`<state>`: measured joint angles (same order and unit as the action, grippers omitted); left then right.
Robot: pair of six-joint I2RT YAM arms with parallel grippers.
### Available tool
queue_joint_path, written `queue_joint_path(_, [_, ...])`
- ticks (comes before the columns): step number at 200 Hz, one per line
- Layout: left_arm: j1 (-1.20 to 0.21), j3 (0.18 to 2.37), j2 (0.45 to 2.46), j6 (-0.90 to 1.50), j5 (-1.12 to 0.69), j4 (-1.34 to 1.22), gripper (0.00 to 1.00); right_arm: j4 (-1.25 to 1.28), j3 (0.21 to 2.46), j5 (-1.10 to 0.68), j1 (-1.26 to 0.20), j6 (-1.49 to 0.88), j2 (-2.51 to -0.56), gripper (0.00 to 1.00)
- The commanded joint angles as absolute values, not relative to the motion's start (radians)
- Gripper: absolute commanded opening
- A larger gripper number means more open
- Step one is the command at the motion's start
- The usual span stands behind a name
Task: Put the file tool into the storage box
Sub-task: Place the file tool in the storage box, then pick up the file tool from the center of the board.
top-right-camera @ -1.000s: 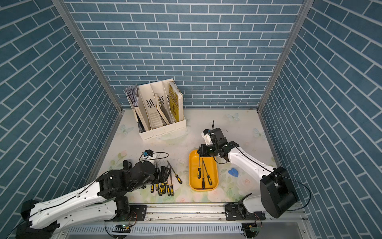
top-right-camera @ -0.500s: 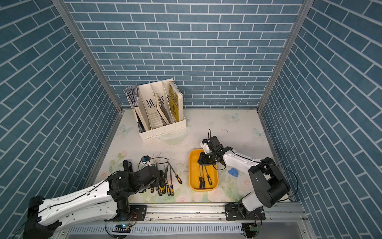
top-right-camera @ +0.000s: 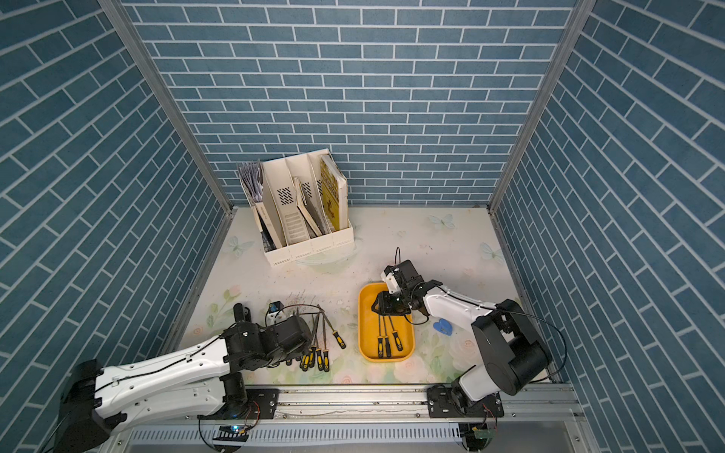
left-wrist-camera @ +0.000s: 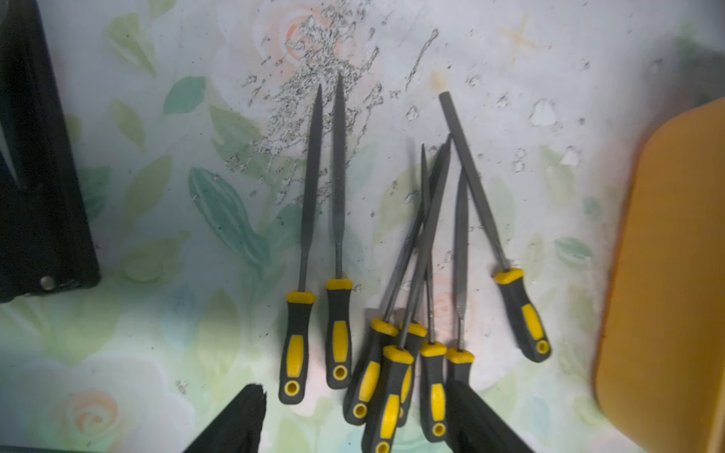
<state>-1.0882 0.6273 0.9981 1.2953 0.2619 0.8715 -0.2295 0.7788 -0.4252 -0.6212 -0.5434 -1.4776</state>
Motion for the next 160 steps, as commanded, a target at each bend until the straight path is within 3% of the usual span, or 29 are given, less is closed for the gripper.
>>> queue_joint_path(1, [-1.065,0.606,1.040,1.293,0.240,0.903,0.69,-0.296,0.850,-0.414,-0.624,-0.537,-1.420,0.44])
queue_joint_path(75, [-0.938,0.577,1.116,1.161,0.106,0.834,0.48,-0.397,0.948,-0.462,-0.630,-0.500,-1.402,0.43])
queue_joint_path(160, [-0.889,0.566,1.166,1.111,0.105,0.844,0.42,-0.370,0.908,-0.466,-0.650,-0.506,-1.399,0.41])
